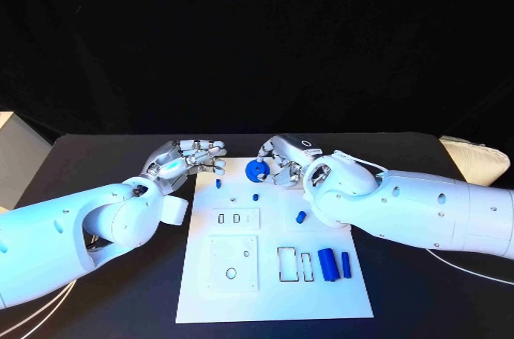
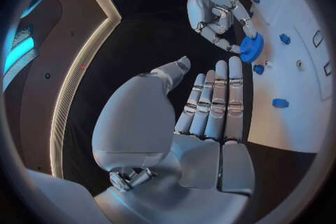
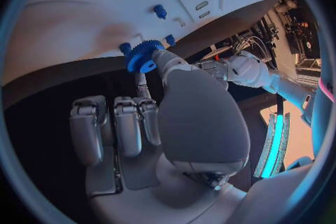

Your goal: Assemble the parts on the task board

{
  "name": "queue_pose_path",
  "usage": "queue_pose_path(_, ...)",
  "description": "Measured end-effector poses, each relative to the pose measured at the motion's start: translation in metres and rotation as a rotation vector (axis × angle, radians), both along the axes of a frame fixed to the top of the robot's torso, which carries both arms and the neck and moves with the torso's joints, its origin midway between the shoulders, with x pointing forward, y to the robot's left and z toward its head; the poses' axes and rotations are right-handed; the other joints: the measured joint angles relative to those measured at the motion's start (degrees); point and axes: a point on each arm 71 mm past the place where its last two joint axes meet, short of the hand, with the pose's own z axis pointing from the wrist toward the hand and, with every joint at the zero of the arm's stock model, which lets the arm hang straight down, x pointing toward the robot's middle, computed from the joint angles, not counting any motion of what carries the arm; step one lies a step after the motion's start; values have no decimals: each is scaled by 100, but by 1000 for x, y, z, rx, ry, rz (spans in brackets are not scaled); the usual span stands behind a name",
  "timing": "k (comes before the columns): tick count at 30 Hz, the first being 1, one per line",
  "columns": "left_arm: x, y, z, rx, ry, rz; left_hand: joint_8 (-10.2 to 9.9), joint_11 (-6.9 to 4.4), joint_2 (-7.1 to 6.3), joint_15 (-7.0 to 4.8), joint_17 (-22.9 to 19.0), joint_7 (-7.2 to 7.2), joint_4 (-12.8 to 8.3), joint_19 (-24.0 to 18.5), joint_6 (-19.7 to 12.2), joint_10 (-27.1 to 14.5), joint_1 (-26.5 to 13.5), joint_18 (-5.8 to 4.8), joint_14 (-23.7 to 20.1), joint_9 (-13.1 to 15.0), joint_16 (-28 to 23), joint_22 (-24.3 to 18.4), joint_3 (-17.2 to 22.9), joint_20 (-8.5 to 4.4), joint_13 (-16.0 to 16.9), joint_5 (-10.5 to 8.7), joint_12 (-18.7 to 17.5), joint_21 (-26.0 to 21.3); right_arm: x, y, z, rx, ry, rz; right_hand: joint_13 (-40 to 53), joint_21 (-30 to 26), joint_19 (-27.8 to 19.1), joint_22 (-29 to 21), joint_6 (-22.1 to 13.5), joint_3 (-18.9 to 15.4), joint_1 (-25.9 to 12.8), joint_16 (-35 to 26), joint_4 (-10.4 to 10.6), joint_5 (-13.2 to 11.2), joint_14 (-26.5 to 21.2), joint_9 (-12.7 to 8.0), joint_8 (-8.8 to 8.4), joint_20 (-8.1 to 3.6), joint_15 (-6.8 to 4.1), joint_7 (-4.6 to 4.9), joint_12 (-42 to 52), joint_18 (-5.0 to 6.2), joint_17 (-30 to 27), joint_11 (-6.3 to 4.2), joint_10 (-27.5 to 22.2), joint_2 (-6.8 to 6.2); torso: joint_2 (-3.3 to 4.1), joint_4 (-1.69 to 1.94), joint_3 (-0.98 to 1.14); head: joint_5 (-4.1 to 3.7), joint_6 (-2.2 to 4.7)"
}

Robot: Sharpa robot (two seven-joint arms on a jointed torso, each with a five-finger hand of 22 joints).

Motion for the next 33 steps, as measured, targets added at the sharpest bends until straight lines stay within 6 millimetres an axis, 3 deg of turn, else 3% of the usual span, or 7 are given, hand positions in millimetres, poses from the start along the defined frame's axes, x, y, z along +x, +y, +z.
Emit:
queue_pose_path(15, -1, -3, 0, -2, 3, -8, 0, 0, 0, 1, 22, 0, -31, -44, 0, 0, 0, 1, -42, 0, 22, 46, 31, 4, 0, 0, 0, 71, 4, 24, -11, -22, -11, 16, -1, 0, 0, -1, 12, -1, 0, 0, 0, -6, 0, 1, -37, 0, 0, -15, 0, 0, 0, 0, 0, 0, 13, 9, -8, 37, -32)
queue_pose_path(33, -1, -3, 0, 0, 5, -9, 0, 0, 0, 1, 27, 0, -31, -82, 0, 0, 0, 1, -42, 1, 22, 57, 31, 0, 0, 0, 1, 71, 13, 18, -17, -60, -4, -24, -2, 0, 0, -2, 54, -2, -46, 0, 0, -27, 0, 25, -36, 1, 1, -59, 0, 0, 0, 0, 0, -46, 1, -5, 9, 44, -96)
